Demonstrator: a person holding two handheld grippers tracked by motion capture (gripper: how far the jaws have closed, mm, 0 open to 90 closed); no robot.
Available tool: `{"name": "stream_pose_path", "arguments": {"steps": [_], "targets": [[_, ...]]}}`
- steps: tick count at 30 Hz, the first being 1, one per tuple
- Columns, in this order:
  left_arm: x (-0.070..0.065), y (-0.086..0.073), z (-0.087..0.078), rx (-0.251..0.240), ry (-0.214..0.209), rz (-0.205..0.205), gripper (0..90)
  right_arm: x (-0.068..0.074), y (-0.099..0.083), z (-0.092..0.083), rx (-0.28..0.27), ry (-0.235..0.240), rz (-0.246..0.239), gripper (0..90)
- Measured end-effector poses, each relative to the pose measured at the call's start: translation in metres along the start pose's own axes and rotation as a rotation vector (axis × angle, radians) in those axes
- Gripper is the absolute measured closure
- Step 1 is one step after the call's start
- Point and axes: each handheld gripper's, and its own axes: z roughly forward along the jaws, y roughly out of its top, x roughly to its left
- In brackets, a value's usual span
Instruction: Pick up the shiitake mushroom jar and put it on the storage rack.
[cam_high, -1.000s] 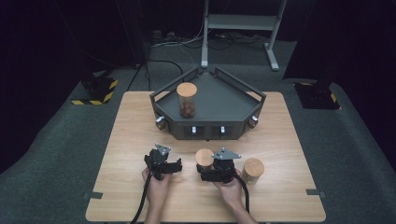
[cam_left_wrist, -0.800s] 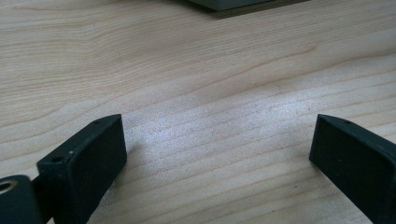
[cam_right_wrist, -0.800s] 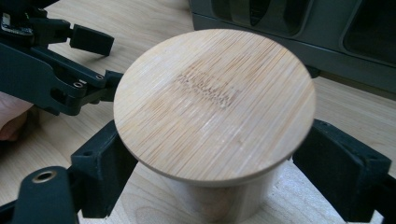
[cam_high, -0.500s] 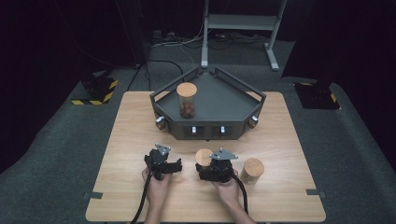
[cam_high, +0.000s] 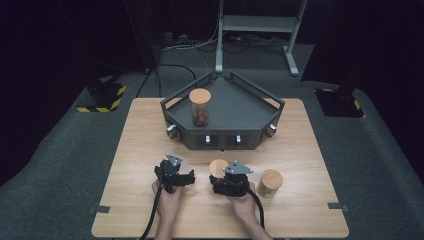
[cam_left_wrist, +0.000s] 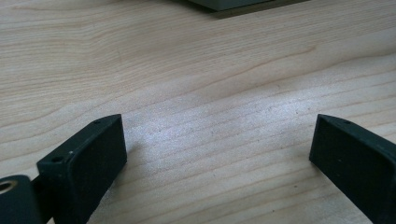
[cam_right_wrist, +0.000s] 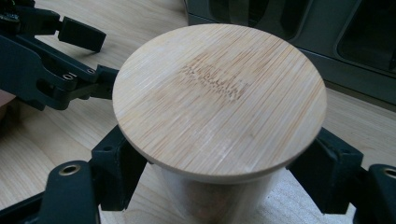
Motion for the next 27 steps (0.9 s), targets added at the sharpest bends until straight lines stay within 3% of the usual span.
{"name": "stream_pose_path", "arguments": {"steps": [14,27], "targets": [[0.0,0.0,0.0,0.0,-0.001,0.001,4.0,0.001,0.003,-0.004,0.01,-0.029,-0.028,25.8],[0.0,0.0,0.0,0.0,-0.001,0.001,3.9,-0.007,0.015,-0.016,0.021,-0.001,-0.004,25.7]]}}
